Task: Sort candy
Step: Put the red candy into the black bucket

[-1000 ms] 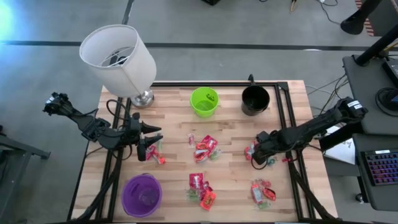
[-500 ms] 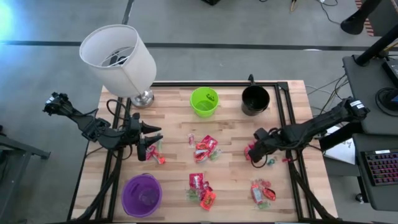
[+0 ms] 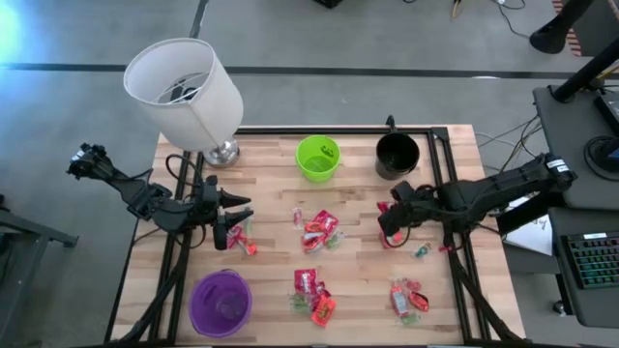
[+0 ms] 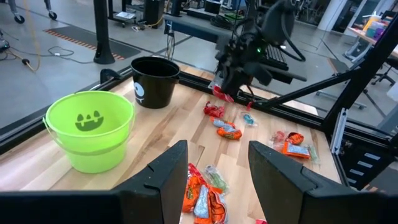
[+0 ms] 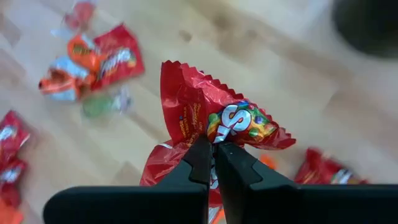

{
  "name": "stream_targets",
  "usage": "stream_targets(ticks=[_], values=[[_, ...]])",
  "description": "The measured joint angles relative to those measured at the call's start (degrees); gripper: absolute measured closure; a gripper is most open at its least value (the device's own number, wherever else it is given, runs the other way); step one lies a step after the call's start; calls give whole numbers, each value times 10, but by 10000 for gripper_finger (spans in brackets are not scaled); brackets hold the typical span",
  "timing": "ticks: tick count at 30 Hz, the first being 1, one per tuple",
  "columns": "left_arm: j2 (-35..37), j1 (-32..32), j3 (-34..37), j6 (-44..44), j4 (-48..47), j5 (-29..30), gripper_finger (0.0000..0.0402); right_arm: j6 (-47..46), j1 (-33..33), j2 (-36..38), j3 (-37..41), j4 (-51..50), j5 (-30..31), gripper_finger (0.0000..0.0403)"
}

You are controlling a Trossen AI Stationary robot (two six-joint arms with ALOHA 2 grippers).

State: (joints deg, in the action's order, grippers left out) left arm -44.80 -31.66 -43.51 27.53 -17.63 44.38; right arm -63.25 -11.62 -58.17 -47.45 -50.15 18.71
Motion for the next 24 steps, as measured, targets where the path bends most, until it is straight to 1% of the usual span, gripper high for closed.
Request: stream_targets(ticks=[4,11,16,24], values=[[0,0,0,0,0,0,249,57,44,0,-26,-21,13,394],[0,0,0,0,0,0,249,157,136,0,-86,-75,14,394],[0,0,0,0,0,0,249,235,207,0,-120,-84,14,394],[0,0,0,0,0,1,249,335,330,0,-133,-83,5,394]])
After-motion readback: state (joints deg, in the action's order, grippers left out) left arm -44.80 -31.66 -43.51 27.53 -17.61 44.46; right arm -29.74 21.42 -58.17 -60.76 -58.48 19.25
